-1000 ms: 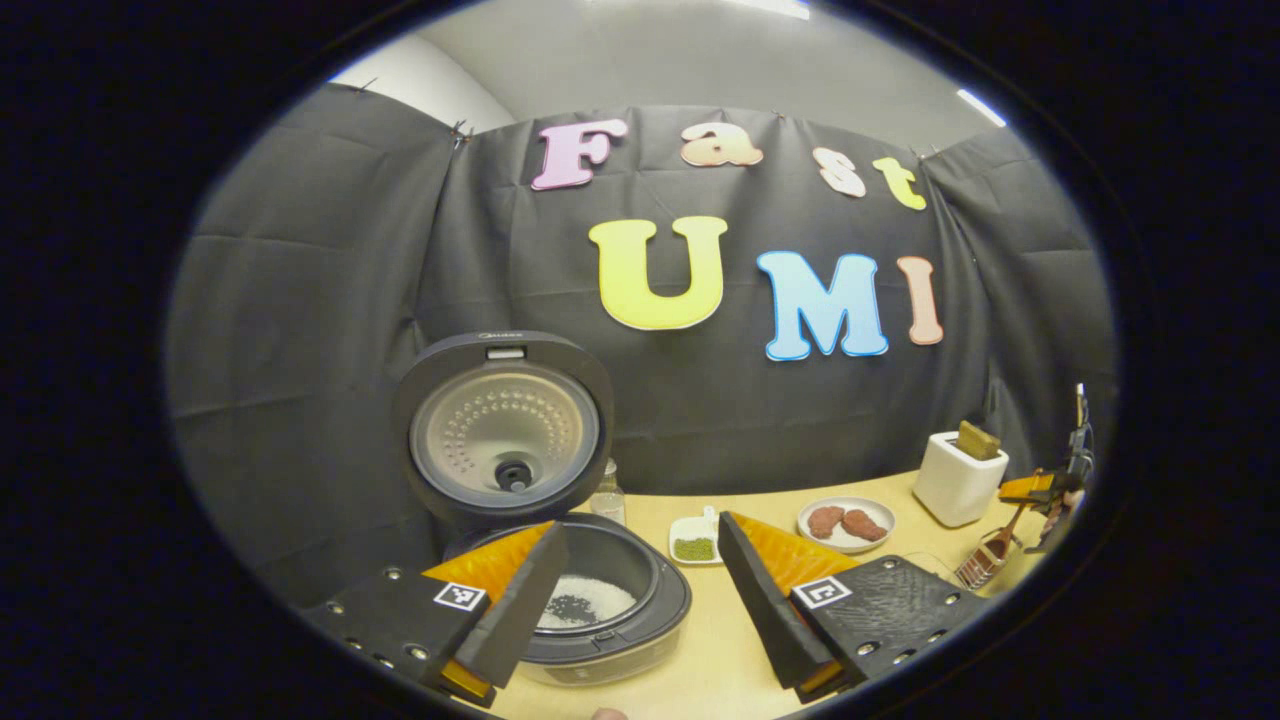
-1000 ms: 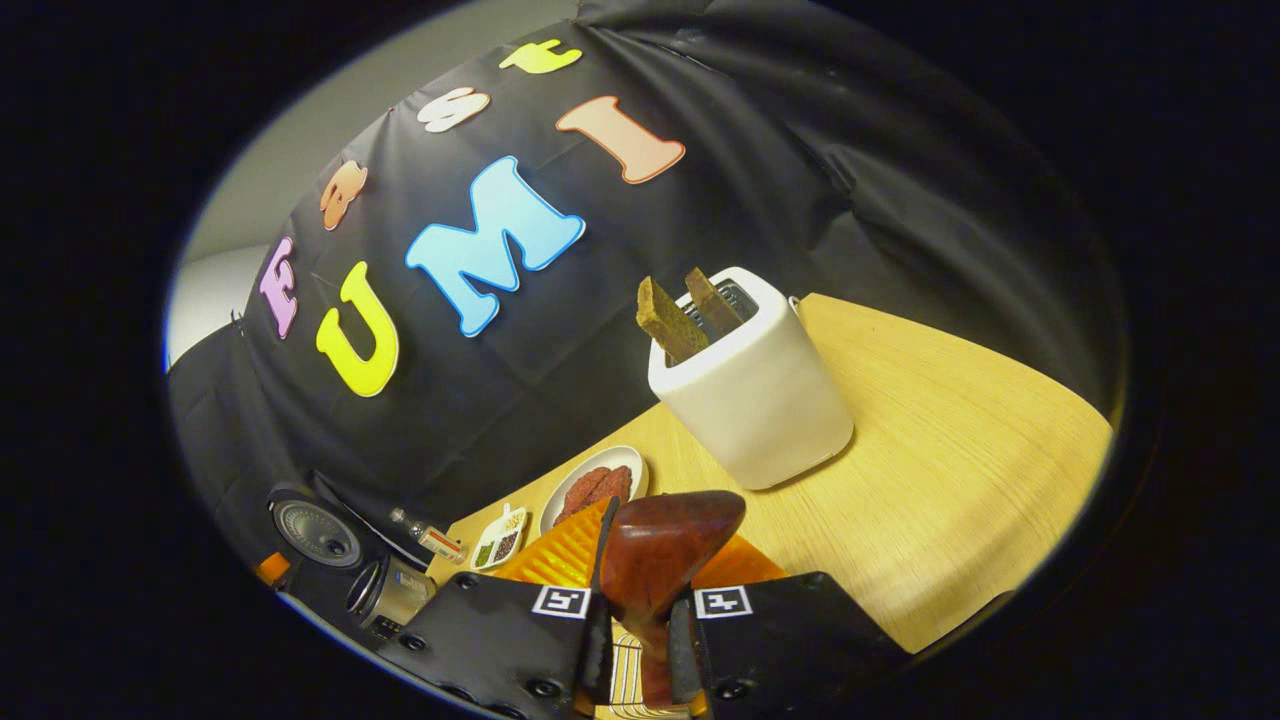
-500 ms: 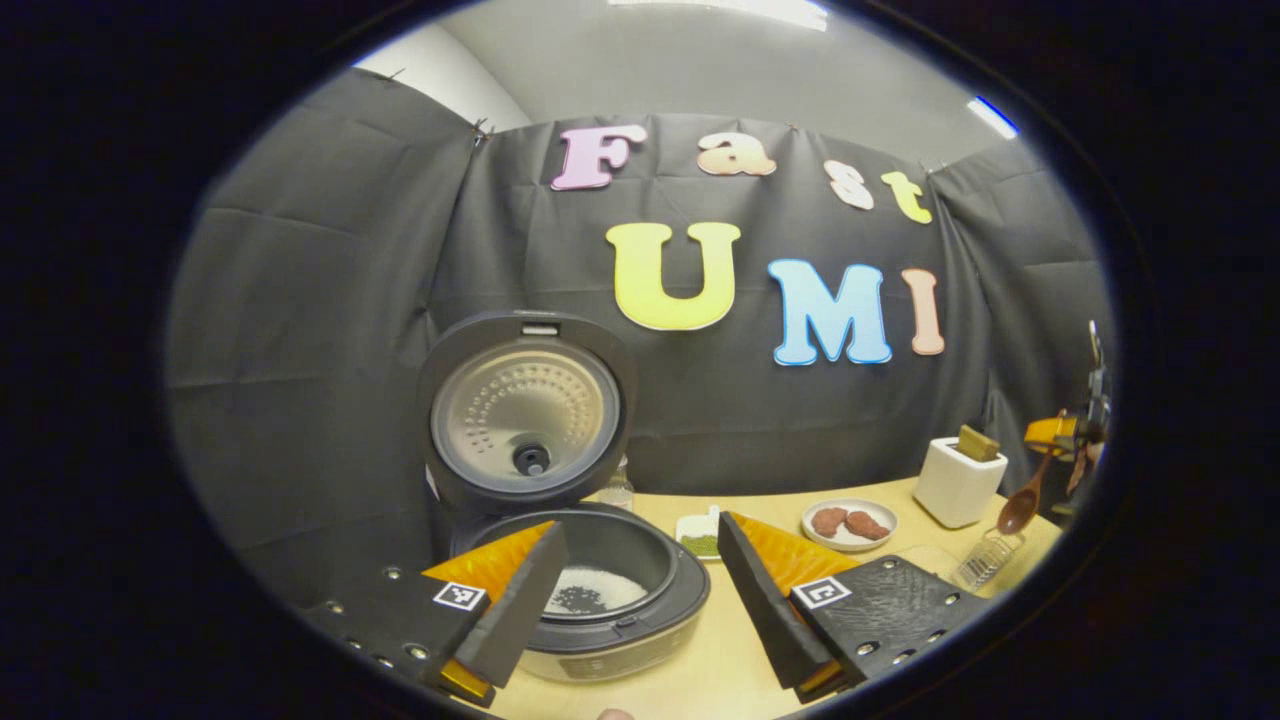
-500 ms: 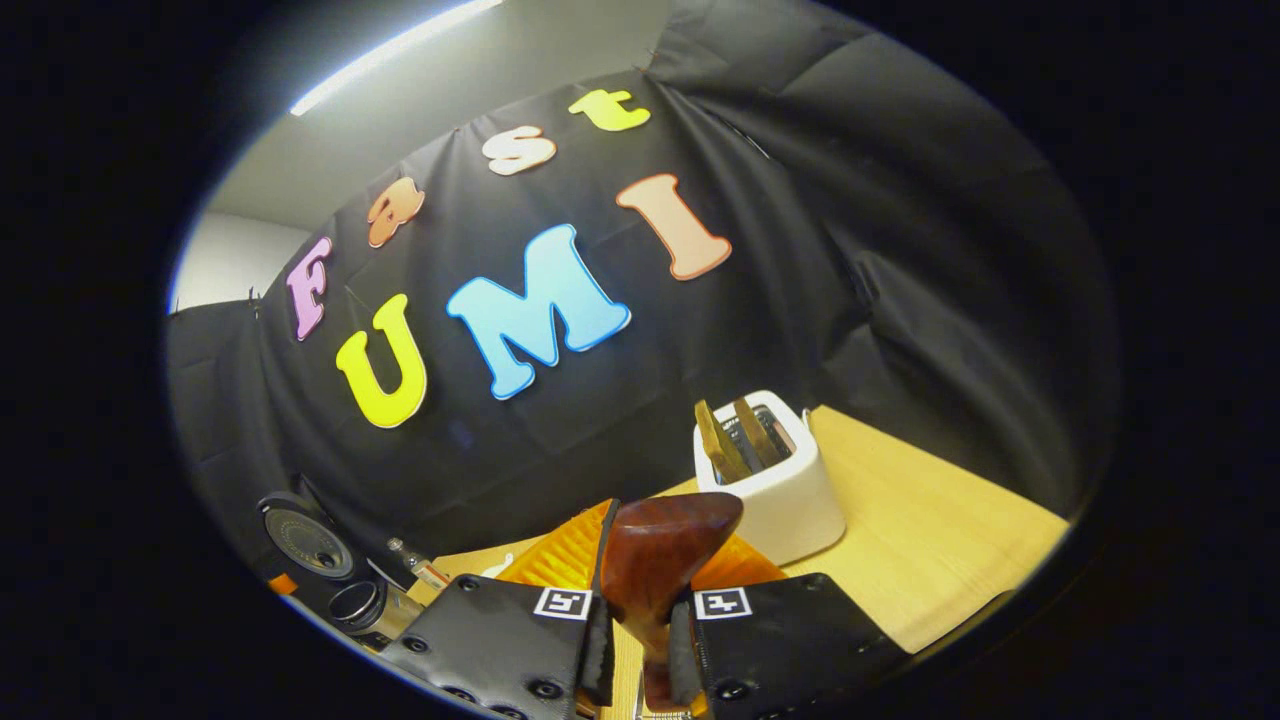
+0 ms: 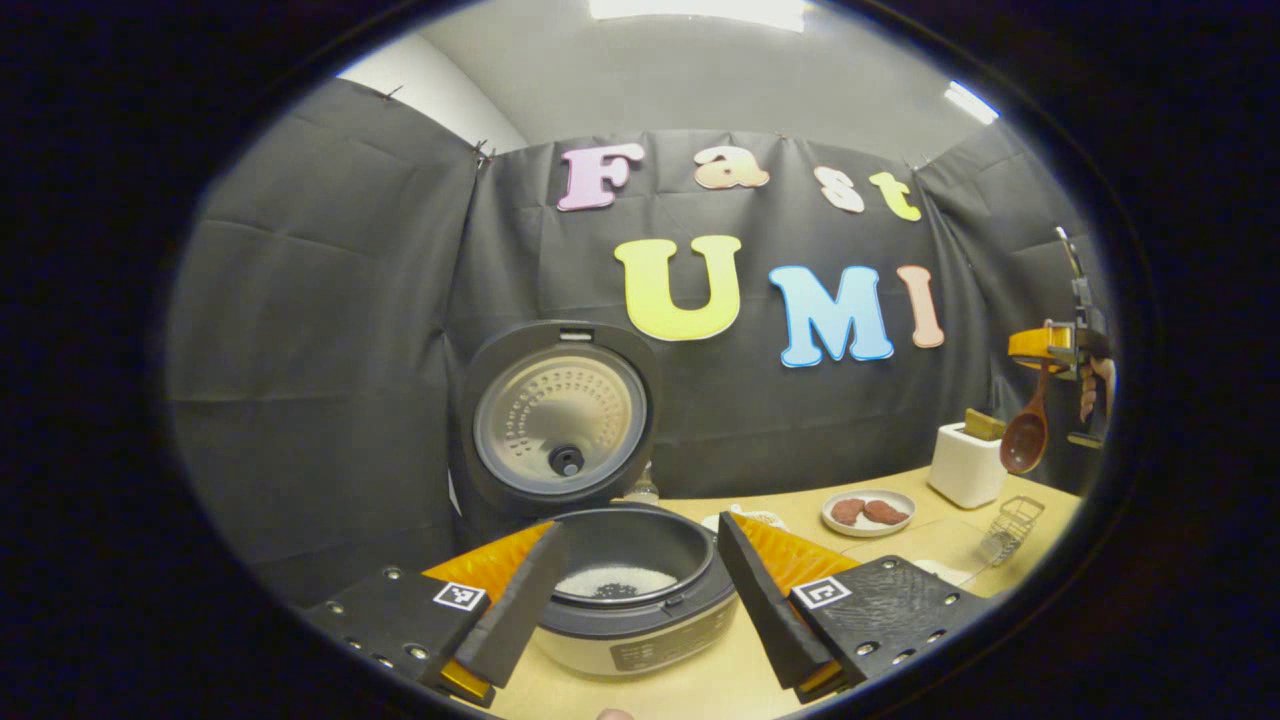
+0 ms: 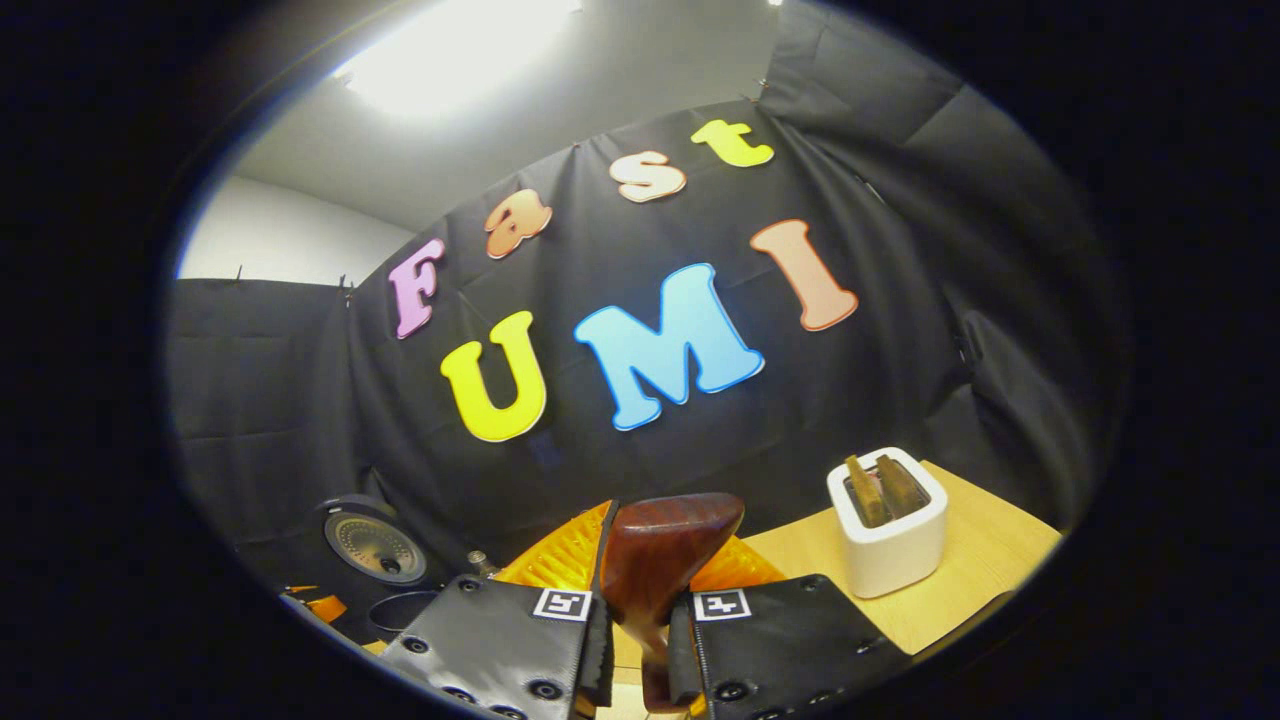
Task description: Close the left gripper, press the button to open the rice cooker; take a wooden spoon from the chopstick holder with the right hand, scoop a spoonful of rice and pour it into the rice cooker, then put the wooden spoon back into the chopstick holder.
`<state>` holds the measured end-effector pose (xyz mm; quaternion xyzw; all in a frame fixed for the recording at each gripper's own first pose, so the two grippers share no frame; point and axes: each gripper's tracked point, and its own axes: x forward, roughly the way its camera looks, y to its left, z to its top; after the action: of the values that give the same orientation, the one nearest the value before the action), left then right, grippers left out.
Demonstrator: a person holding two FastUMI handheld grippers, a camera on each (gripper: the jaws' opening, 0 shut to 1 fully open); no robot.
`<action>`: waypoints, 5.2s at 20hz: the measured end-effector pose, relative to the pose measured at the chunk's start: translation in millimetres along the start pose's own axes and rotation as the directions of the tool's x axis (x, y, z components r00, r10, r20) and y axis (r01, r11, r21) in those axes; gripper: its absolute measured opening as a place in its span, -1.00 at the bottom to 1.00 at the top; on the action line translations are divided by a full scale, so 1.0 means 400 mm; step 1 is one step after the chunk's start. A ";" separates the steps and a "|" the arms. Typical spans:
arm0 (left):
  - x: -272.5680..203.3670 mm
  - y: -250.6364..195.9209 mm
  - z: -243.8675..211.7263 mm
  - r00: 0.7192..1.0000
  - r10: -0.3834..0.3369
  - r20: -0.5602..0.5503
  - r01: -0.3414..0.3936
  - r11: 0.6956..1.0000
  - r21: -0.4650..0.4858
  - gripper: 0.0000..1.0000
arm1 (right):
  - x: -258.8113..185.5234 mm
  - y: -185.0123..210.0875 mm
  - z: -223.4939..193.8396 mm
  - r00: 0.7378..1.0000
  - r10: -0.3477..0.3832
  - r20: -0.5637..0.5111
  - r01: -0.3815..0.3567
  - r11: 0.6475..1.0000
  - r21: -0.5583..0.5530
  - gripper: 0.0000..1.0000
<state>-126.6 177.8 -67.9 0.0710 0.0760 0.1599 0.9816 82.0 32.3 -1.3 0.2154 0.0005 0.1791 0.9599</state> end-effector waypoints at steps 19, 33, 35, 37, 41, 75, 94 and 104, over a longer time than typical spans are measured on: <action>0.020 0.069 -0.157 0.990 -0.090 -0.112 0.079 0.992 -0.097 0.90 | 0.081 0.199 -0.499 0.918 -0.070 -0.390 -0.100 0.911 -0.399 -0.54; -0.004 0.127 -0.196 0.989 -0.046 -0.144 0.032 0.994 -0.102 0.91 | 0.064 0.282 -0.644 0.860 0.044 -0.509 -0.129 0.983 -0.132 -0.55; -0.010 0.132 -0.198 0.988 -0.038 -0.146 0.024 0.995 -0.100 0.91 | 0.065 0.305 -0.653 0.849 0.086 -0.521 -0.127 0.991 -0.045 -0.53; -0.017 0.134 -0.198 0.988 -0.033 -0.148 0.019 0.995 -0.095 0.91 | 0.066 0.319 -0.660 0.845 0.107 -0.524 -0.128 0.992 -0.005 -0.53; -0.028 0.138 -0.194 0.989 -0.018 -0.148 0.006 0.996 -0.085 0.89 | 0.076 0.327 -0.664 0.850 0.117 -0.514 -0.117 0.993 0.032 -0.53; -0.035 0.167 -0.193 0.993 0.029 -0.115 -0.039 0.995 -0.091 0.89 | 0.202 0.100 -0.409 0.971 0.025 -0.239 0.164 0.656 0.736 -0.54; -0.098 0.244 -0.163 0.995 0.075 -0.065 -0.080 0.993 -0.081 0.90 | 0.379 0.581 -0.327 0.946 0.250 -0.207 -0.030 0.704 0.709 -0.55; -0.140 0.302 -0.190 0.989 0.116 -0.088 -0.126 0.986 -0.113 0.90 | 0.471 0.731 -0.491 0.924 0.251 -0.289 -0.055 0.834 0.549 -0.55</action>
<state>-228.9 281.5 -115.3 0.0106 0.1018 0.2263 0.9687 142.3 424.6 -44.2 0.4362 0.2028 0.2848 0.8292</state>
